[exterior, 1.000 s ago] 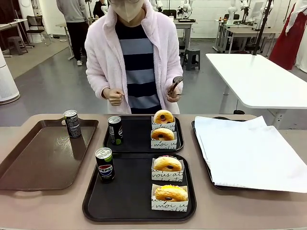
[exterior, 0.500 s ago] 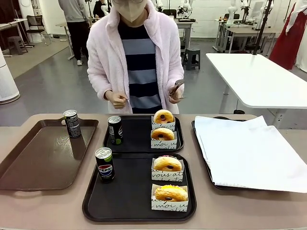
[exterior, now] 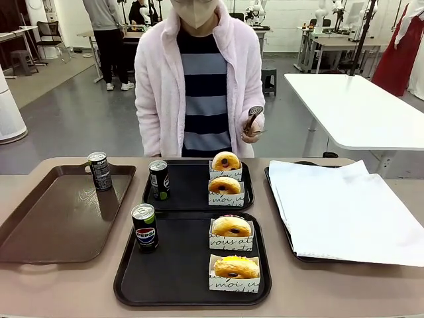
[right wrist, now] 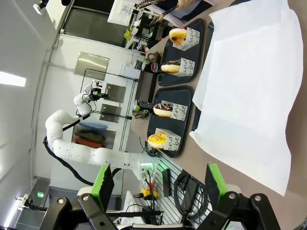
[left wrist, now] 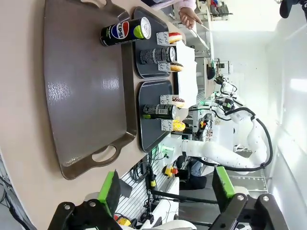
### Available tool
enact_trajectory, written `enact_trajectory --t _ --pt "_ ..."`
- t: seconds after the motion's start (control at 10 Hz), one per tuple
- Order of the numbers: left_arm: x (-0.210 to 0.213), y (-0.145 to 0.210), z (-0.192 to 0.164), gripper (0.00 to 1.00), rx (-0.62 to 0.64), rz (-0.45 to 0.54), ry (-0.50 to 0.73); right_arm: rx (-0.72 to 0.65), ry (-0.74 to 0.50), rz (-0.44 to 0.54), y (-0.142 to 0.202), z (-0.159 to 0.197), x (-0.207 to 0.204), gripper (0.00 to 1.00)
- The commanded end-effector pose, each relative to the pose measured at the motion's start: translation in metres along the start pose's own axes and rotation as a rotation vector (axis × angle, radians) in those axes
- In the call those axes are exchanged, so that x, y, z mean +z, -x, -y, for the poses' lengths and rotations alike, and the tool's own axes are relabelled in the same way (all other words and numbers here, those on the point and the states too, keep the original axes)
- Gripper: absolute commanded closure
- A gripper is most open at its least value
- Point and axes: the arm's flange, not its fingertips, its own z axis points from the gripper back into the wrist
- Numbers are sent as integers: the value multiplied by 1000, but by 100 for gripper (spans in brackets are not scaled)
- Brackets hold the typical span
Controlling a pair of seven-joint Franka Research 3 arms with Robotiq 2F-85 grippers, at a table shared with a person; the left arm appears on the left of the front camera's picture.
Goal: Set up donuts and drinks on trays.
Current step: Pick up one Pepsi coke from the Handle tray and place it on the Flat Tray without a Pepsi coke.
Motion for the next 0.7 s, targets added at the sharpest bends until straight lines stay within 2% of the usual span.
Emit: enact_trajectory --t 0.0,0.6 --pt "0 3 -1 0 4 -1 7 15 -13 6 -1 0 1 0" --pt "0 3 -1 0 4 -1 7 15 -13 6 -1 0 1 0"
